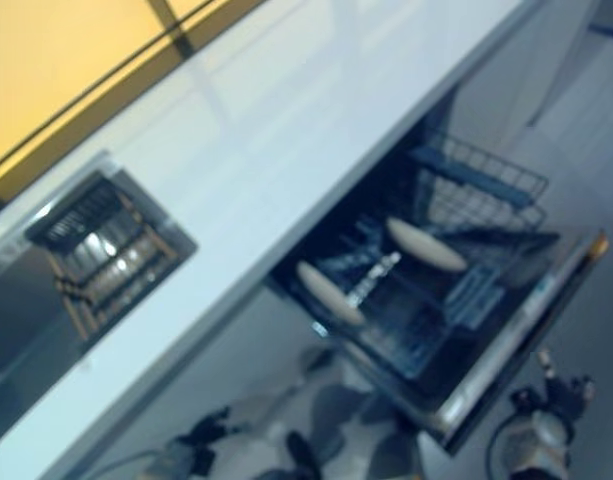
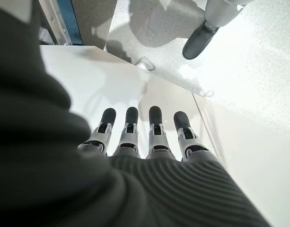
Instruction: Take plates into dishwasher
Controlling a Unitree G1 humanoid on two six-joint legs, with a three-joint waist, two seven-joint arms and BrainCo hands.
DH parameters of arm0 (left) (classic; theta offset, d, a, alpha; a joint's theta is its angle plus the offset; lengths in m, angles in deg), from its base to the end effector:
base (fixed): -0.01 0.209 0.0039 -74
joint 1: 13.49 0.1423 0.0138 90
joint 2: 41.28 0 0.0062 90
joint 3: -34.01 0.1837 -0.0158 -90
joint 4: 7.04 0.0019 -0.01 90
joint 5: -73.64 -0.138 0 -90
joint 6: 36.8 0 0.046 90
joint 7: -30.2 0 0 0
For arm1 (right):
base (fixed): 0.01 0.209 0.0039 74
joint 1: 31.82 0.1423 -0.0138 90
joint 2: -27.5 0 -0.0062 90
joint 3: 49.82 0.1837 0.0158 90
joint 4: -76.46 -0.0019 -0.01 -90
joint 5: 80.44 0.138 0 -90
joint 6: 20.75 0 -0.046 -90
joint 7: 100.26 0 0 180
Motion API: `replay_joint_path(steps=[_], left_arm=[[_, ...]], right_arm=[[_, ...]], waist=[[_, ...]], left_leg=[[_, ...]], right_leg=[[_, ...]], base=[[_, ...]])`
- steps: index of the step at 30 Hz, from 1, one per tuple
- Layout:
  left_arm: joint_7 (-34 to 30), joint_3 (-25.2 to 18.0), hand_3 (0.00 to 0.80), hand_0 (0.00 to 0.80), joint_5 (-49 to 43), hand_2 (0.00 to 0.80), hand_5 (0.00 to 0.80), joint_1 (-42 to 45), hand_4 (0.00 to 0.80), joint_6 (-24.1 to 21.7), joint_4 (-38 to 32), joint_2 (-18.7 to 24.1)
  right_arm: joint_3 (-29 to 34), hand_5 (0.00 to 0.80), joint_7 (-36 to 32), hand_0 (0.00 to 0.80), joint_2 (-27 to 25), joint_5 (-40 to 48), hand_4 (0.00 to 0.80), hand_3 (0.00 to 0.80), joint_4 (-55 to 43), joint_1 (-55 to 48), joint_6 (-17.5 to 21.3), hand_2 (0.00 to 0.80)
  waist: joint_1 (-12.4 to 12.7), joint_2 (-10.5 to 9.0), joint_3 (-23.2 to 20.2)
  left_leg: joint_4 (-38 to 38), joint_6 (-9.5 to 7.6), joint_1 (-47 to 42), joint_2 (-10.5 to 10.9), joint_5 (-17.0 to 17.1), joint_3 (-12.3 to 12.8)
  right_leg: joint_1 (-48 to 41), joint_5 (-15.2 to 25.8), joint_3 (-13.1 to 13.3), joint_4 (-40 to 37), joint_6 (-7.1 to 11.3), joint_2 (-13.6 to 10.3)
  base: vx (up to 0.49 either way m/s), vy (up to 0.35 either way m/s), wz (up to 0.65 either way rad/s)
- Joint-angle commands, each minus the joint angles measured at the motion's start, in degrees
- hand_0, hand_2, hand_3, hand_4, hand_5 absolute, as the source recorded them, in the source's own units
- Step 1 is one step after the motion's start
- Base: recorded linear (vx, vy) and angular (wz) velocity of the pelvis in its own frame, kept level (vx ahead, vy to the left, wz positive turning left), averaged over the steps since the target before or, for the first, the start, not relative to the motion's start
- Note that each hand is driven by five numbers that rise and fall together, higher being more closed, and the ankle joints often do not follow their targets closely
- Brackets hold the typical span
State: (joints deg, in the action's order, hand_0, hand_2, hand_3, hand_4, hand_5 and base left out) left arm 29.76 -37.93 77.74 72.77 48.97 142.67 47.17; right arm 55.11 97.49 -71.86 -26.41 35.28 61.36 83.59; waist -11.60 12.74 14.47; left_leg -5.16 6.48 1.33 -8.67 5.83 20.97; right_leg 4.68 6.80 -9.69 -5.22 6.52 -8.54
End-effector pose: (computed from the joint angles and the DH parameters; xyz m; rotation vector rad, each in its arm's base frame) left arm 0.1256 0.2020 -0.0989 0.3282 0.9332 -0.1401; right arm 0.1479 -0.3234 -0.0280 0.4658 0.3062 -1.0726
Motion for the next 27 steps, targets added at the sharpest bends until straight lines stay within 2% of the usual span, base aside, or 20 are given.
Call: replay_joint_path(steps=[1, 7, 10, 15, 23, 27], left_arm=[[-0.3, 1.7, 0.000, 0.000, -0.6, 0.000, 0.000, -4.8, 0.000, 0.4, 0.3, 2.5], [0.3, 2.5, 0.000, 0.000, -0.2, 0.000, 0.000, -6.3, 0.000, 1.4, -1.7, 2.5], [0.6, 2.6, 0.000, 0.000, 0.0, 0.000, 0.000, -6.6, 0.000, 1.9, -3.3, 2.4], [0.6, 2.6, 0.000, 0.000, 0.5, 0.000, 0.000, -6.9, 0.000, 1.4, -3.6, 2.2], [0.1, 2.2, 0.000, 0.000, 0.5, 0.000, 0.000, -7.8, 0.000, 2.2, -4.0, 2.7], [-0.4, 1.7, 0.000, 0.000, 0.3, 0.000, 0.000, -7.9, 0.000, 2.4, -4.2, 3.3]], right_arm=[[-0.1, 0.000, -4.5, 0.000, 0.4, 0.8, 0.000, 0.000, 1.6, 4.7, -0.6, 0.000], [-2.6, 0.000, -9.0, 0.000, 0.0, -0.8, 0.000, 0.000, 4.1, 7.9, -1.5, 0.000], [-5.0, 0.000, -15.3, 0.000, 0.2, -0.6, 0.000, 0.000, 2.3, 9.6, -1.9, 0.000], [-9.4, 0.000, -23.6, 0.000, 1.3, -0.9, 0.000, 0.000, -3.4, 10.5, -2.0, 0.000], [-15.7, 0.000, -32.1, 0.000, 1.9, -1.3, 0.000, 0.000, -14.0, 12.2, -3.6, 0.000], [-18.9, 0.000, -35.2, 0.000, 1.7, -3.2, 0.000, 0.000, -21.9, 13.2, -6.4, 0.000]], waist=[[1.4, -3.26, 1.9], [2.0, -1.23, 3.4], [2.4, 0.32, 4.6], [2.1, 1.59, 5.8], [1.6, 1.57, 6.5], [1.6, 0.88, 6.4]], left_leg=[[0.4, 0.41, -0.8, 1.2, -1.1, -0.5], [0.4, 0.22, 0.4, 1.8, -0.8, -1.4], [0.4, 0.21, 1.0, 2.2, -0.6, -2.1], [0.4, 0.38, 1.7, 2.4, -0.1, -2.5], [0.3, 0.85, 2.3, 2.1, 0.5, -1.9], [0.4, 0.95, 2.6, 1.7, 0.9, -1.5]], right_leg=[[0.7, -5.8, -2.8, 4.6, -2.03, 0.0], [2.7, -6.2, -3.0, 6.0, -2.42, -0.5], [3.9, -6.8, -3.2, 7.3, -2.96, -0.6], [5.3, -7.6, -3.2, 8.4, -3.72, -0.4], [6.2, -7.7, -3.3, 8.5, -3.85, 0.0], [6.1, -7.5, -3.6, 8.2, -3.70, 0.1]], base=[[-0.071, -0.012, 0.11], [-0.090, -0.020, 0.03], [-0.102, -0.022, 0.00], [-0.078, -0.019, -0.07], [-0.046, -0.023, -0.14], [-0.009, -0.014, -0.22]])
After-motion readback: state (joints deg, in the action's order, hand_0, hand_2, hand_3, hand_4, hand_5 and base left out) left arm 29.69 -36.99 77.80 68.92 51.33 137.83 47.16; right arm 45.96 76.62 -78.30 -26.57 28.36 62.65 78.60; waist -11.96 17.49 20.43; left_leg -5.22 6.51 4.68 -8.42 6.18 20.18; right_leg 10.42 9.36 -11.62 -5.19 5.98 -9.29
